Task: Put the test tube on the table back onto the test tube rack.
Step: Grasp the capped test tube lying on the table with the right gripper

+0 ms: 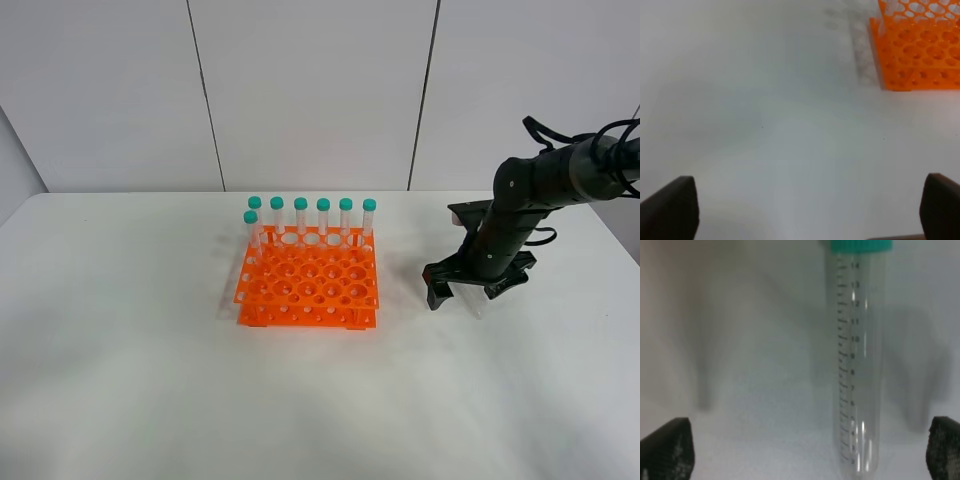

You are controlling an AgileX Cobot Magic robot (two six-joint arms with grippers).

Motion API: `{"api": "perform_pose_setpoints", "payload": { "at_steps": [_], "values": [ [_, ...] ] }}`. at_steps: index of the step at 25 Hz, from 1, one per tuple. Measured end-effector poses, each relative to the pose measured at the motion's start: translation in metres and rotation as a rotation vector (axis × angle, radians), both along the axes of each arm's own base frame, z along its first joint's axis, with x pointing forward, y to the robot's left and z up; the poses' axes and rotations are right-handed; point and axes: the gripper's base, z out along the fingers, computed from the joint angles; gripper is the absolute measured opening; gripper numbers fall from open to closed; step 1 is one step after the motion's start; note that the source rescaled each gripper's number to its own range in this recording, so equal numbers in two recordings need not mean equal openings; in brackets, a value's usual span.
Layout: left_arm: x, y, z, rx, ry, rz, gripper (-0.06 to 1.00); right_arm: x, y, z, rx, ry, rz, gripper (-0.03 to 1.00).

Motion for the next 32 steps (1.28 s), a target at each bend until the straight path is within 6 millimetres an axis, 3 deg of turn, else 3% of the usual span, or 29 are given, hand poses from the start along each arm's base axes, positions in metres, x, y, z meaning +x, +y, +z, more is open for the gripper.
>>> {"api": "perform_pose_setpoints", "payload": {
  "at_steps": [5,10,32],
  "values": [
    [0.0,0.0,0.0,0.0,0.0,0.0,1.0,0.0006,0.0001,-0.0007,0.0,0.001,0.0,1.0],
    [0.0,0.0,0.0,0.0,0.0,0.0,1.0,0.0002,0.0,-0.0015,-0.001,0.008,-0.002,0.92],
    [0.0,0.0,0.0,0.0,0.0,0.0,1.0,-0.0003,0.0,-0.0016,0.001,0.013,-0.011,0.91]
  ]
}}
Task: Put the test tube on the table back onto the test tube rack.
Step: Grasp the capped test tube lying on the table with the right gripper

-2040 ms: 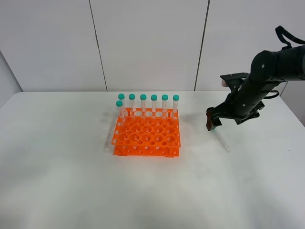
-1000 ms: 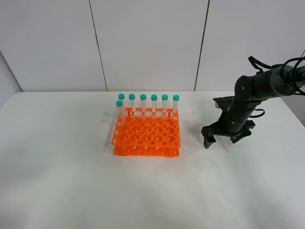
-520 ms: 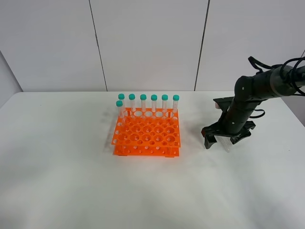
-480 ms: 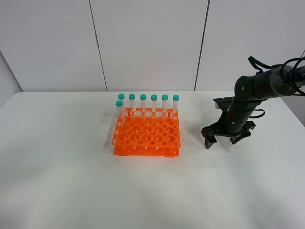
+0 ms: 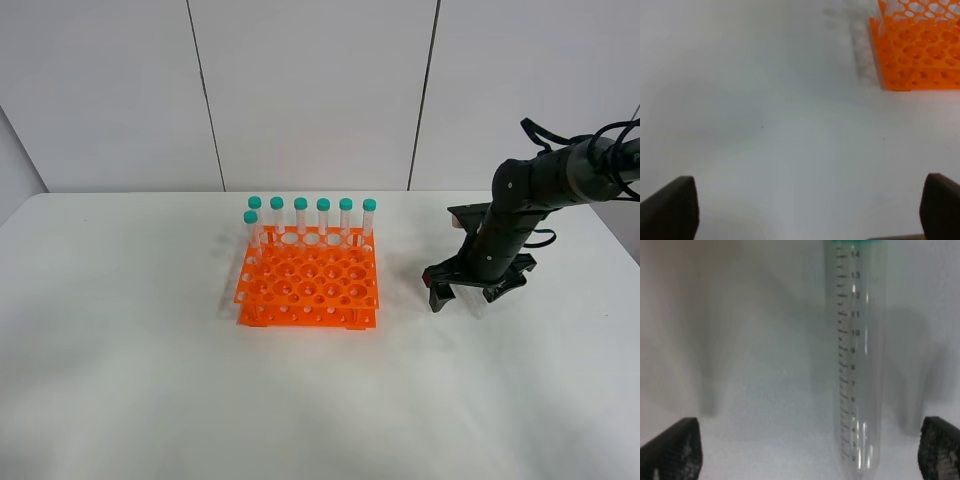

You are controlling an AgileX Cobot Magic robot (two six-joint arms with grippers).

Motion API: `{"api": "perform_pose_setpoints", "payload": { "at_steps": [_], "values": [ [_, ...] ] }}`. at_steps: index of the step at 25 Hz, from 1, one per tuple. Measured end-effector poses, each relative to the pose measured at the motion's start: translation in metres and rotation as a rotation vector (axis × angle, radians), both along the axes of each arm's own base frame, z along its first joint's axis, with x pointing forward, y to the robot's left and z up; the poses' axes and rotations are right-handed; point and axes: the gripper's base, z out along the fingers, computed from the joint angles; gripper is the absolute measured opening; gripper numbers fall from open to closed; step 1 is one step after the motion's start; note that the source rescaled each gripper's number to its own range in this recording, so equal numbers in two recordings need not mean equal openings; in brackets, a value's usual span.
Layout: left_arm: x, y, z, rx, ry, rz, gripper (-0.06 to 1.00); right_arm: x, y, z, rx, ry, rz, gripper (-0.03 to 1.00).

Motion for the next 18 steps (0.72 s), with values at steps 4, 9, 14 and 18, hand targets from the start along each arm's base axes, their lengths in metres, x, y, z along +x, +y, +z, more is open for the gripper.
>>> {"api": "perform_pose_setpoints", "payload": {
  "at_steps": [4,9,14,18],
  "values": [
    [0.0,0.0,0.0,0.0,0.0,0.0,1.0,0.0,0.0,0.0,0.001,0.0,-0.005,0.91],
    [0.0,0.0,0.0,0.0,0.0,0.0,1.0,0.0,0.0,-0.0038,0.001,0.009,-0.011,0.91],
    [0.0,0.0,0.0,0.0,0.0,0.0,1.0,0.0001,0.0,-0.005,0.0,0.01,-0.01,0.91],
    [0.0,0.0,0.0,0.0,0.0,0.0,1.0,0.0009,-0.0001,-0.0049,-0.001,0.002,-0.009,0.91]
  ]
}}
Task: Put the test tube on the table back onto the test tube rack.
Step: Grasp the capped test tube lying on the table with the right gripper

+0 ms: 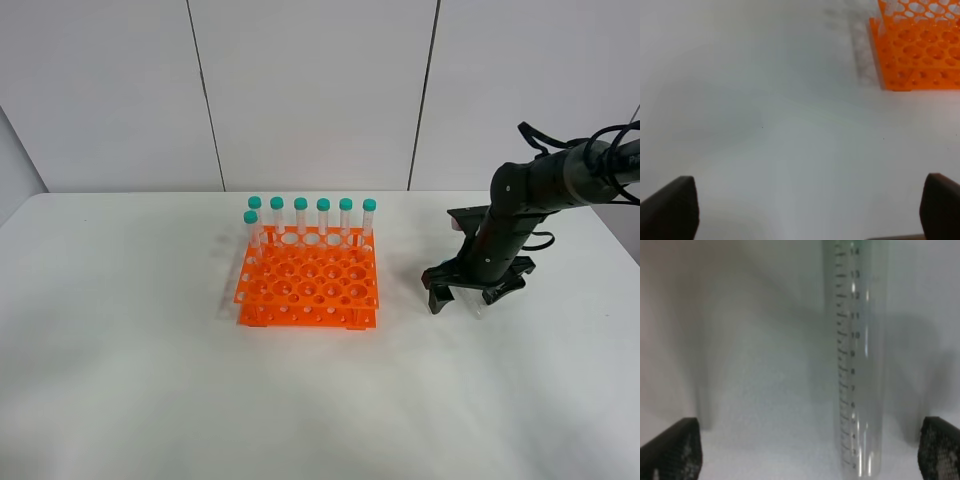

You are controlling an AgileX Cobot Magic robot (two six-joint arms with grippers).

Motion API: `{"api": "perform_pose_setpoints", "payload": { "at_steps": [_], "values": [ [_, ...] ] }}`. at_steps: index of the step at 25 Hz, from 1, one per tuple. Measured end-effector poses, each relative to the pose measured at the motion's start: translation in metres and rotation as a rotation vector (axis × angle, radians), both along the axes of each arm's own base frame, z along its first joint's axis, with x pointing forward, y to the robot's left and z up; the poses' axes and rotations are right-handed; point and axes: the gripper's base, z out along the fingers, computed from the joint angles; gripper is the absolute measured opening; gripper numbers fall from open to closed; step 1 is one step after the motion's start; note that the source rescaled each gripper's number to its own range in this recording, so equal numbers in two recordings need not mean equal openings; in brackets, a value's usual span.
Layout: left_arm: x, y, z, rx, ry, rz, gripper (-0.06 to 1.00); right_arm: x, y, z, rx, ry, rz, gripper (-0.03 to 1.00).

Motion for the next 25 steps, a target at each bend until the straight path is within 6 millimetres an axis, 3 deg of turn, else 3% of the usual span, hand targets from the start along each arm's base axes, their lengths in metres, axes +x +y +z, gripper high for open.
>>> {"api": "perform_pose_setpoints", "payload": {
  "at_steps": [15,18,25],
  "values": [
    [0.0,0.0,0.0,0.0,0.0,0.0,1.0,0.0006,-0.0004,0.0001,-0.005,-0.006,0.004,0.9],
    [0.0,0.0,0.0,0.0,0.0,0.0,1.0,0.0,-0.0009,0.0,-0.009,0.001,-0.006,0.81],
    [0.0,0.0,0.0,0.0,0.0,0.0,1.0,-0.0036,-0.0024,-0.0005,-0.024,0.04,-0.016,0.45]
  ]
}}
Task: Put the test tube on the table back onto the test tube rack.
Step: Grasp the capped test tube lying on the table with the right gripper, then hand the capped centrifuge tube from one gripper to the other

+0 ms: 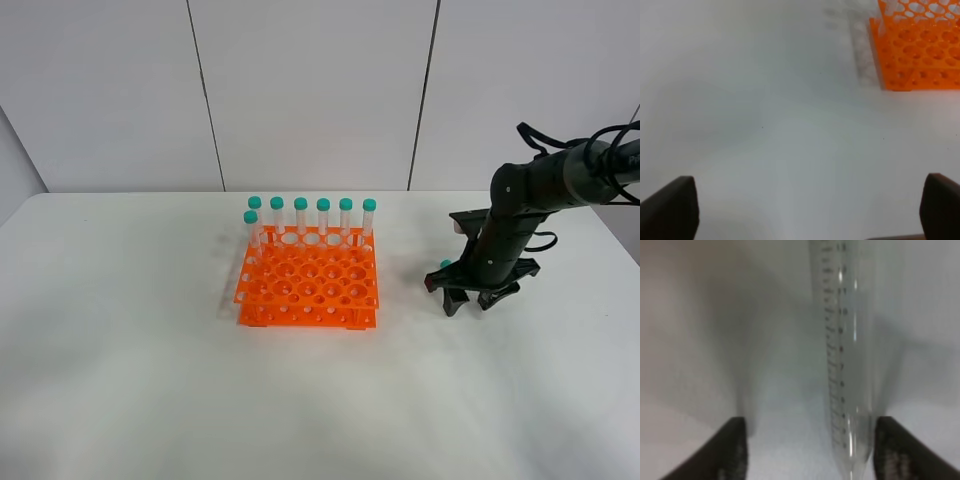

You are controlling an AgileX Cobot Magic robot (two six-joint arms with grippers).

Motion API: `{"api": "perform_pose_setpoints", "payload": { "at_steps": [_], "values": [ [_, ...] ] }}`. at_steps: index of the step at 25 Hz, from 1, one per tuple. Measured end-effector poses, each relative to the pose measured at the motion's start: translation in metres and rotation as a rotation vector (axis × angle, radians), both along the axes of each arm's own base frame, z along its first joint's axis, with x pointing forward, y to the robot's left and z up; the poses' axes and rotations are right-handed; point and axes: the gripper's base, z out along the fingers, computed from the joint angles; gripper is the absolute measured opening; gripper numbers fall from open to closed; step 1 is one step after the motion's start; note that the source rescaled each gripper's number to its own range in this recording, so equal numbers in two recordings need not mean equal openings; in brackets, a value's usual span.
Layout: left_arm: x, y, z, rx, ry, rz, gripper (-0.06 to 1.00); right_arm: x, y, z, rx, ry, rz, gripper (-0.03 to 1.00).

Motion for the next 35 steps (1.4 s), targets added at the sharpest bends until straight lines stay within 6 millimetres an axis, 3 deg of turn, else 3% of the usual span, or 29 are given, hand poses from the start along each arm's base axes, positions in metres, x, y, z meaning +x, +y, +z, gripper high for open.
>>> {"api": "perform_pose_setpoints", "payload": {
  "at_steps": [5,8,29,35],
  "values": [
    [0.0,0.0,0.0,0.0,0.0,0.0,1.0,0.0,0.0,0.0,-0.001,0.002,-0.013,0.11],
    [0.0,0.0,0.0,0.0,0.0,0.0,1.0,0.0,0.0,0.0,-0.004,0.001,-0.011,0.0],
    [0.0,0.0,0.0,0.0,0.0,0.0,1.0,0.001,-0.001,0.001,-0.016,-0.009,0.003,0.0],
    [0.0,0.0,0.0,0.0,0.0,0.0,1.0,0.015,0.0,0.016,-0.009,-0.06,0.01,0.0]
  ]
}}
